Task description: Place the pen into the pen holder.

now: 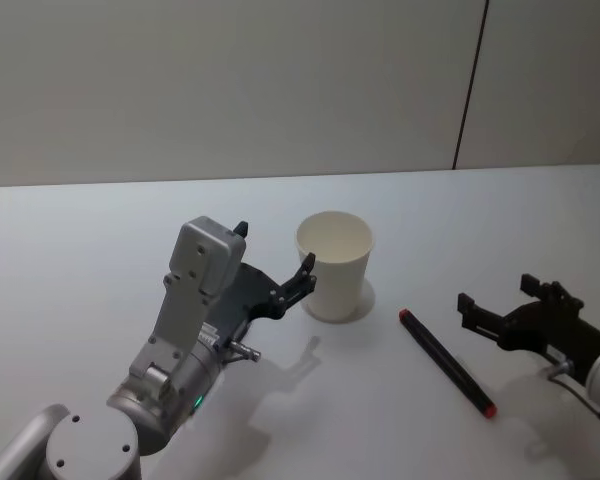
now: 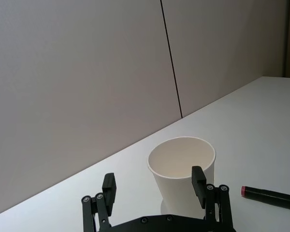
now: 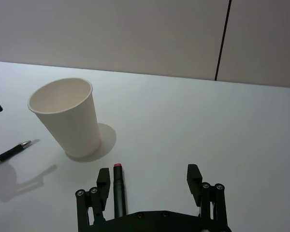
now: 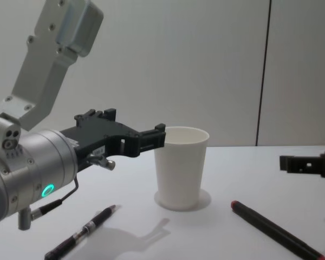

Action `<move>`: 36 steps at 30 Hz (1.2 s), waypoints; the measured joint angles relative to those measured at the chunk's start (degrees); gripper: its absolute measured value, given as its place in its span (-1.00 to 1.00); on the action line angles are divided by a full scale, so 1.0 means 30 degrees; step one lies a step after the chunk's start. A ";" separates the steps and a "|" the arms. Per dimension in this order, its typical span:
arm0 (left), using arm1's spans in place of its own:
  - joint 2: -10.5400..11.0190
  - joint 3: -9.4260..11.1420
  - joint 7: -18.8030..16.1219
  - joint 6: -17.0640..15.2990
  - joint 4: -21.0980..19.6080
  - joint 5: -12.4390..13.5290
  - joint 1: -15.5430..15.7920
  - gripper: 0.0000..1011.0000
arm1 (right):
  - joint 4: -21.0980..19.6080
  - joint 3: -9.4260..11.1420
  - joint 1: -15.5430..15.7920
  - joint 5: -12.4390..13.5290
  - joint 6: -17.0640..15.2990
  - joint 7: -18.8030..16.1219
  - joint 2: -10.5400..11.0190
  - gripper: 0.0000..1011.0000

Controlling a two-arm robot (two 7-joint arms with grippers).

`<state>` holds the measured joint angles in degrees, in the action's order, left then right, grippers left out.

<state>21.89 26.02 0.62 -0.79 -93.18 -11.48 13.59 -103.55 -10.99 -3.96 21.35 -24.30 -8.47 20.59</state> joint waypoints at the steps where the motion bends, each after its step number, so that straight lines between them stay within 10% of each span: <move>1: 0.0001 0.0000 0.0001 0.0000 0.0000 0.0000 0.0000 0.98 | 0.0019 -0.0025 -0.0036 0.0000 -0.0120 0.0066 -0.0058 0.98; 36: 0.0001 0.0000 0.0001 0.0000 0.0000 -0.0001 -0.0001 0.98 | 0.1749 -0.1182 -0.1569 -0.0706 -0.4618 0.0207 -0.1847 0.98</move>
<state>21.89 26.02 0.63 -0.79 -93.18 -11.48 13.59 -98.31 -14.53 -8.67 19.23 -38.15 -7.84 15.05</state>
